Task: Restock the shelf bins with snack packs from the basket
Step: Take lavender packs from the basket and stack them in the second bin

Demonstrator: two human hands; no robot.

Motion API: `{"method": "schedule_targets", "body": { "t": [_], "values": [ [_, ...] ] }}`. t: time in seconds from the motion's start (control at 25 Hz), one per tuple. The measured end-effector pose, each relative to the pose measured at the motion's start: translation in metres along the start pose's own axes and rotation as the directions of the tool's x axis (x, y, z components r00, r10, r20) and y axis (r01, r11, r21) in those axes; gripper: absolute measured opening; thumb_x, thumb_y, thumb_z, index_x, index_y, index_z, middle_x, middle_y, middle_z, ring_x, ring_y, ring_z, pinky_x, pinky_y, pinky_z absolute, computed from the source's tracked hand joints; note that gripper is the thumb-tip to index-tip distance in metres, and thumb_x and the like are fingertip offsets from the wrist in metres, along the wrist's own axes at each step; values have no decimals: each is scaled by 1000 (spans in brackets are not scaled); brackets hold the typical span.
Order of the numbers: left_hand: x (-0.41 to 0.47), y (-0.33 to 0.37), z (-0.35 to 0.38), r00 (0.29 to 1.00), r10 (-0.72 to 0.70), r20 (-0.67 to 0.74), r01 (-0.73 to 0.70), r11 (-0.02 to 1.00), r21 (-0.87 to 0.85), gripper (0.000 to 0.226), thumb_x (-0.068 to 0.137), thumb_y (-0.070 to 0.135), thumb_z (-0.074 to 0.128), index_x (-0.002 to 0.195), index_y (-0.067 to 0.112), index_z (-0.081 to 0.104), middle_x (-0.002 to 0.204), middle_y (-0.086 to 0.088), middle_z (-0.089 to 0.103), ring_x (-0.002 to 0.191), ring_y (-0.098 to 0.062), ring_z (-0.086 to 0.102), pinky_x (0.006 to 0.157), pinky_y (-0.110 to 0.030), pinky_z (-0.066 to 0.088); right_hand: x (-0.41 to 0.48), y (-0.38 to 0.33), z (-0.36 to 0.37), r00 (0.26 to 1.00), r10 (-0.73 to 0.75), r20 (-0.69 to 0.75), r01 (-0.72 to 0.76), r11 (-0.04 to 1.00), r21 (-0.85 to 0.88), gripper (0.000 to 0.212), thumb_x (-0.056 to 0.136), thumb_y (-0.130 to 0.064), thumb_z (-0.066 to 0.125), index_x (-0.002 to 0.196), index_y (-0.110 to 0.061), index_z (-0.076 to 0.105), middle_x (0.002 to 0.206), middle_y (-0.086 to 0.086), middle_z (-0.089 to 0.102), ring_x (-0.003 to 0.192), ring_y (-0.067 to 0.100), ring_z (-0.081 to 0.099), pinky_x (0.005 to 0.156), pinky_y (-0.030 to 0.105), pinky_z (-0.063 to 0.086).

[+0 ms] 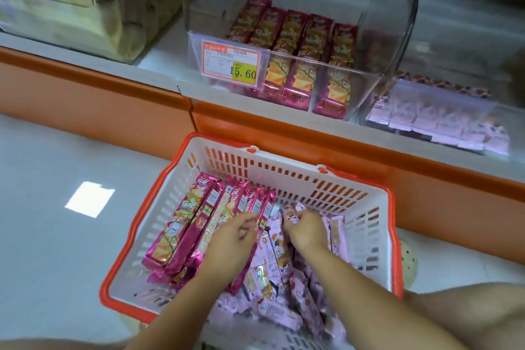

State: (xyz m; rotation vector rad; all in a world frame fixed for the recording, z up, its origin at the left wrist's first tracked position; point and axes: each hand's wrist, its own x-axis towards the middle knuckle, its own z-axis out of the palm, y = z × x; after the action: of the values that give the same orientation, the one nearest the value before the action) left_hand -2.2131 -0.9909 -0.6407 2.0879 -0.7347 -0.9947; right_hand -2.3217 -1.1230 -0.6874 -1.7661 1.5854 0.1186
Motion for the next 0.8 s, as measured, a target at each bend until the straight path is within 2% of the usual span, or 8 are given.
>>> {"method": "schedule_targets", "body": {
  "t": [0.08, 0.16, 0.2, 0.24, 0.28, 0.32, 0.48, 0.8],
  "values": [
    [3, 7, 5, 999, -12, 32, 13, 1000, -9, 36, 99, 23, 45, 135, 22, 52, 127, -2, 62, 99, -11, 60, 81, -17, 42, -13, 7, -14, 998, 43, -45, -36, 990, 139, 37, 90, -28, 62, 122, -10, 62, 112, 8, 68, 98, 24, 63, 81, 25, 44],
    [7, 13, 13, 996, -43, 83, 49, 997, -63, 39, 99, 26, 46, 138, 17, 48, 129, -3, 59, 107, -21, 60, 85, -26, 46, -36, 13, -29, 997, 32, -67, -8, 946, 324, 37, 89, -26, 63, 124, -15, 61, 119, -1, 63, 107, 16, 58, 87, 24, 41],
    [9, 17, 17, 989, -90, 118, 109, 980, -167, 42, 98, 26, 48, 139, 15, 47, 126, -10, 61, 104, -26, 63, 87, -34, 51, -50, 15, -36, 997, -18, -80, 47, 923, 381, 34, 88, -26, 65, 121, -19, 62, 117, -7, 61, 105, 11, 55, 87, 22, 39],
    [10, 20, 21, 977, -143, 156, 184, 937, -296, 45, 97, 27, 52, 139, 14, 46, 121, -18, 62, 79, -12, 56, 86, -39, 53, -63, 16, -43, 992, -78, -95, 111, 906, 410, 30, 87, -26, 66, 117, -24, 63, 115, -12, 60, 102, 6, 55, 86, 19, 39],
    [11, 25, 24, 964, -183, 192, 248, 880, -406, 45, 96, 29, 54, 137, 12, 48, 119, -23, 61, 110, -30, 40, 85, -42, 55, -75, 18, -49, 985, -132, -112, 168, 891, 422, 28, 87, -26, 67, 114, -28, 62, 113, -16, 59, 100, 3, 55, 83, 15, 39],
    [12, 29, 25, 956, -200, 217, 283, 828, -483, 43, 96, 30, 55, 132, 8, 52, 115, -24, 64, 95, -29, 68, 83, -39, 57, -86, 20, -54, 976, -179, -125, 216, 881, 422, 28, 86, -25, 68, 113, -32, 61, 111, -20, 57, 97, -1, 54, 80, 10, 38],
    [5, 51, 22, 960, -126, 249, 257, 749, -611, 22, 94, 23, 58, 107, 6, 65, 89, -12, 73, 87, -27, 72, 81, -37, 58, -122, 30, -68, 949, -287, -133, 317, 856, 409, 36, 84, -26, 71, 114, -39, 57, 111, -27, 50, 104, -10, 51, 79, 3, 39],
    [-6, 70, 17, 971, -16, 237, 163, 772, -614, 19, 94, 17, 59, 111, 15, 66, 101, -10, 74, 94, -25, 71, 82, -38, 57, -131, 33, -77, 932, -318, -172, 362, 843, 399, 41, 80, -18, 76, 101, -45, 54, 107, -20, 54, 99, -11, 51, 80, 2, 39]
  ]
}}
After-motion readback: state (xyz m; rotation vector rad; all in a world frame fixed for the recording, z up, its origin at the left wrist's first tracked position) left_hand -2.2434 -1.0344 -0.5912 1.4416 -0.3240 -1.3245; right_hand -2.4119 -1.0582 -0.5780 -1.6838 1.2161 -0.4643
